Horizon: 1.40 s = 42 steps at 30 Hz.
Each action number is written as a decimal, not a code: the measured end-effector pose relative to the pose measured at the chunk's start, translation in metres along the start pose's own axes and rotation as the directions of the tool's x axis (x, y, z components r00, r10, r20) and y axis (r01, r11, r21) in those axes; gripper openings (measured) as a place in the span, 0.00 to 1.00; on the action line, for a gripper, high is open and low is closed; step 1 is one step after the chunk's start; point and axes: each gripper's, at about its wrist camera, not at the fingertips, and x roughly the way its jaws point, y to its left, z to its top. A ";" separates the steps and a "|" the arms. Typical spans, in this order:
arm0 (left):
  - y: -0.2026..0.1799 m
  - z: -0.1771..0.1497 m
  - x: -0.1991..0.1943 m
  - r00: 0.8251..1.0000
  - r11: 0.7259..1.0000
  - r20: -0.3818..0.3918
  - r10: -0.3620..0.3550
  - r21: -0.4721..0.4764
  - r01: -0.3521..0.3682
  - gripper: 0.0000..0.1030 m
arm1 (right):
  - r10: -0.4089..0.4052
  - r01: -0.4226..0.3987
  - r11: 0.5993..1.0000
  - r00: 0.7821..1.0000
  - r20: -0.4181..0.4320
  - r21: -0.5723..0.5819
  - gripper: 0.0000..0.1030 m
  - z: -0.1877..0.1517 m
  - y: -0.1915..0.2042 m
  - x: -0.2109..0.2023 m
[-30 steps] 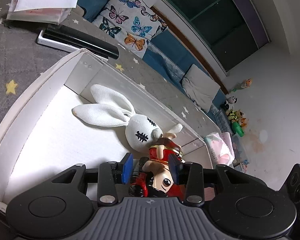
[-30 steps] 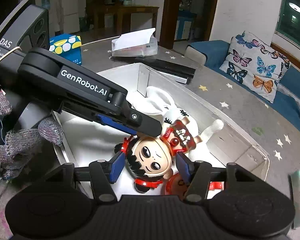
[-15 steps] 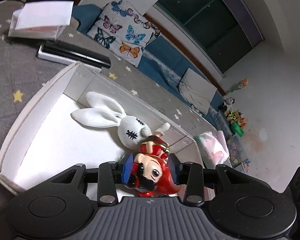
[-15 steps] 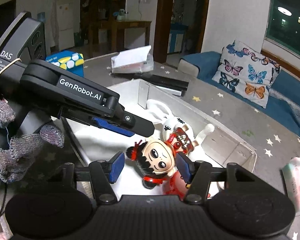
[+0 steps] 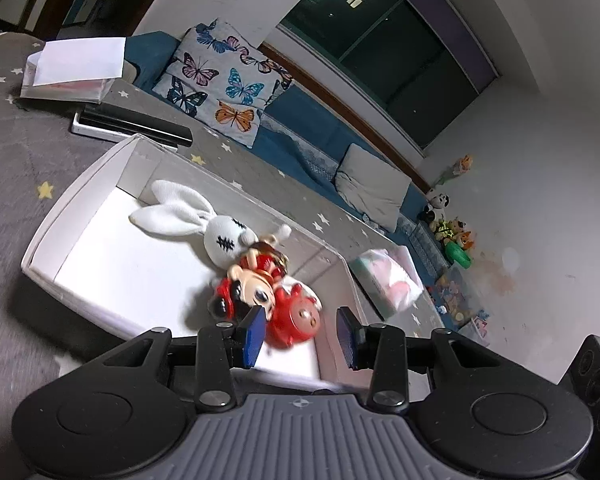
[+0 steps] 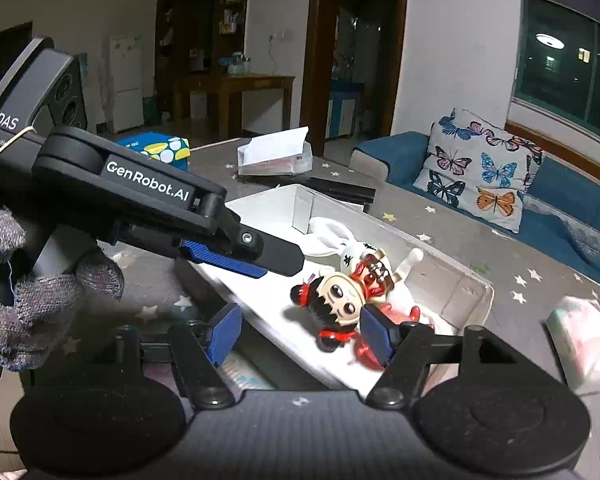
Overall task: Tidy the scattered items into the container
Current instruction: 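Move the left tool out of the box toward the green alien toy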
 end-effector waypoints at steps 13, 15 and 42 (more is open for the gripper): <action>-0.020 -0.048 -0.027 1.000 0.998 -0.006 -0.008 0.065 0.009 0.40 | -0.051 0.050 0.997 0.998 0.025 0.065 0.79 -0.054 0.018 -0.049; -0.023 -0.056 -0.028 1.000 0.997 -0.015 -0.004 0.080 0.005 0.40 | -0.063 0.061 0.995 0.998 0.024 0.076 0.80 -0.062 0.020 -0.055; -0.045 -0.113 0.004 0.979 0.989 -0.201 -0.017 0.141 0.046 0.40 | -0.193 0.183 0.967 0.980 0.043 0.179 1.00 -0.133 0.011 -0.084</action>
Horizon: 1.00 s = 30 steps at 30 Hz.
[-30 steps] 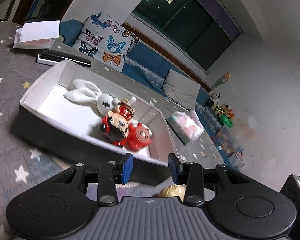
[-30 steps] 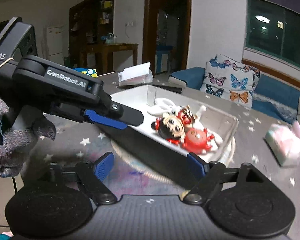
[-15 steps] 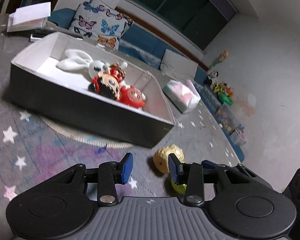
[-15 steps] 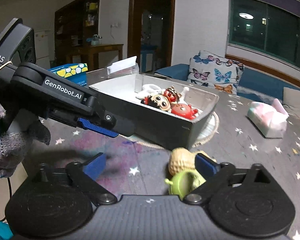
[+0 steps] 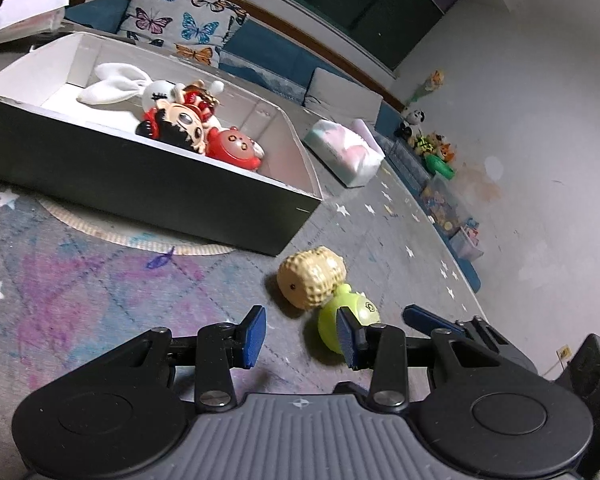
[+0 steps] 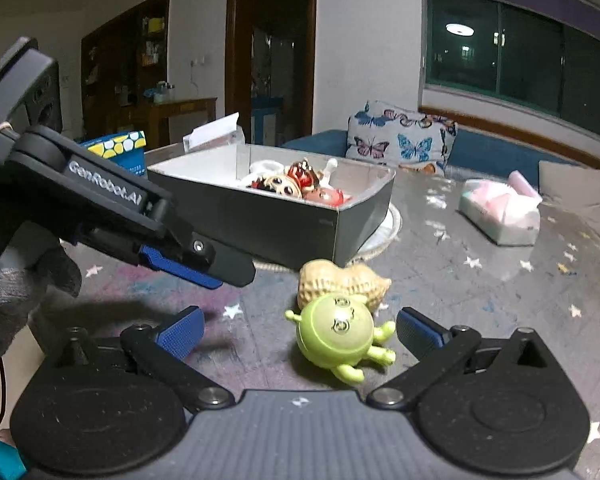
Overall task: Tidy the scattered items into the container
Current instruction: 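Move the left tool out of the box toward the green alien toy, then close the left gripper on the green alien toy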
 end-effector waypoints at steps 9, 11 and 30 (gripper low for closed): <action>-0.009 0.003 0.012 0.999 0.999 -0.037 -0.028 0.018 0.028 0.40 | -0.021 0.025 0.997 0.998 -0.064 0.072 1.00 -0.010 -0.017 0.015; -0.012 0.004 0.016 0.998 0.999 -0.046 -0.035 0.020 0.036 0.40 | -0.013 0.020 0.996 0.997 -0.075 0.091 1.00 -0.013 -0.021 0.019; -0.012 0.010 0.036 0.991 0.996 -0.093 -0.094 -0.020 0.093 0.40 | 0.066 -0.057 0.994 0.993 -0.097 0.097 1.00 -0.012 -0.009 0.040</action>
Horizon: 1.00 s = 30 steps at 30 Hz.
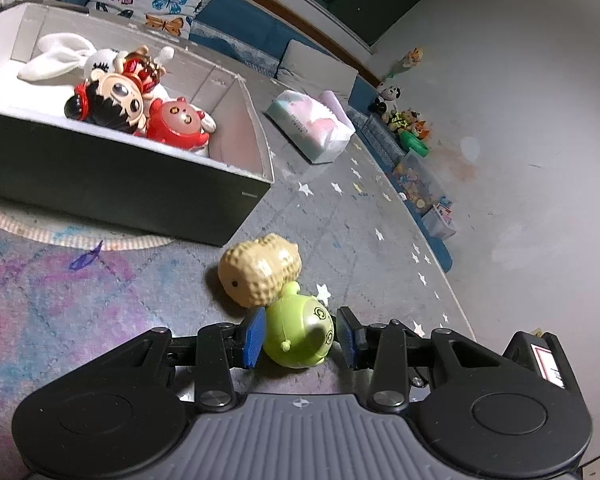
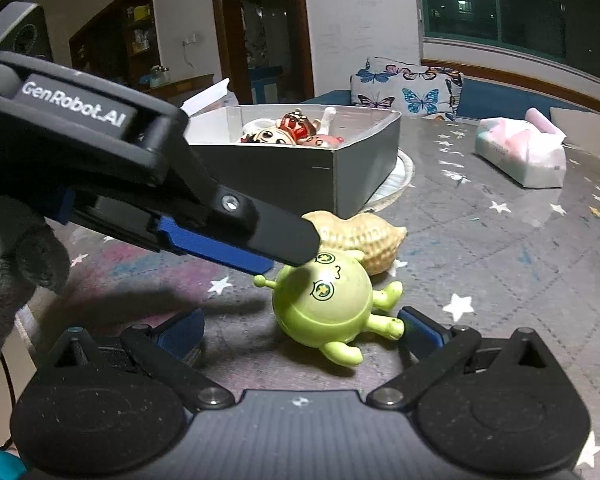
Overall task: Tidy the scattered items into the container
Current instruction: 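Close the left gripper on the green alien toy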
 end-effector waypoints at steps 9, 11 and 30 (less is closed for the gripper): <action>0.010 -0.001 -0.001 1.000 1.000 -0.007 0.008 -0.027 -0.008 0.40 | 0.031 -0.031 0.999 1.000 -0.003 -0.019 1.00 0.001 0.009 0.003; 0.013 -0.001 -0.002 1.000 0.999 -0.006 0.003 -0.035 -0.003 0.40 | 0.031 -0.031 0.999 1.000 -0.005 -0.025 1.00 0.002 0.011 0.004; 0.035 -0.004 -0.027 0.999 0.995 0.039 0.019 -0.098 -0.015 0.37 | 0.086 -0.087 0.994 0.996 -0.016 -0.066 1.00 0.007 0.034 0.013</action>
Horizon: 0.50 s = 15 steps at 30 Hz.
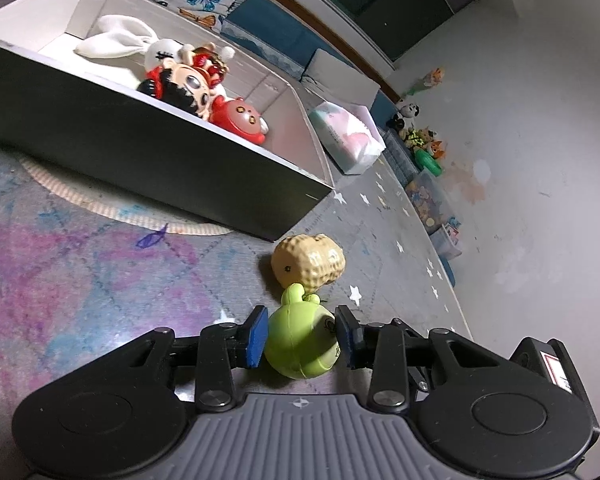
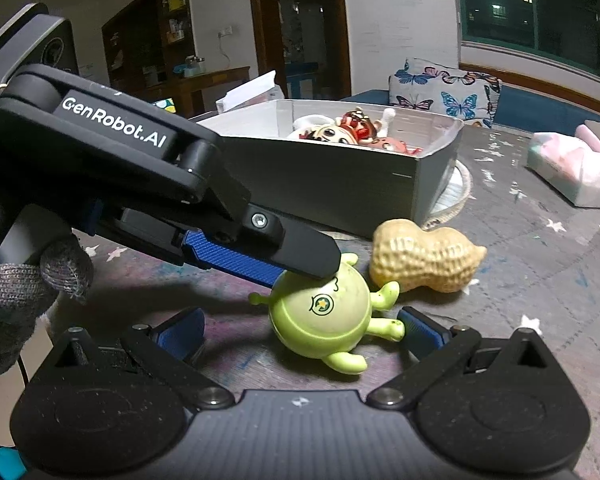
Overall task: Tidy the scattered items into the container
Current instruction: 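Close the left gripper on the green alien toy, then lift the green alien toy with the left gripper and carry it toward the box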
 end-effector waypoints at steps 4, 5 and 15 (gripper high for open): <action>0.003 -0.001 -0.008 1.000 1.000 0.017 0.016 -0.004 -0.016 0.36 | 0.015 -0.015 1.000 1.000 -0.002 -0.012 1.00 0.001 0.006 0.003; 0.004 -0.002 -0.010 1.000 1.000 0.020 0.019 -0.005 -0.019 0.36 | 0.019 -0.019 1.000 1.000 -0.002 -0.014 1.00 0.001 0.008 0.004; 0.011 -0.011 -0.031 0.998 0.999 0.044 0.051 -0.018 -0.050 0.36 | 0.062 -0.062 0.997 0.998 -0.007 -0.055 1.00 0.008 0.024 0.016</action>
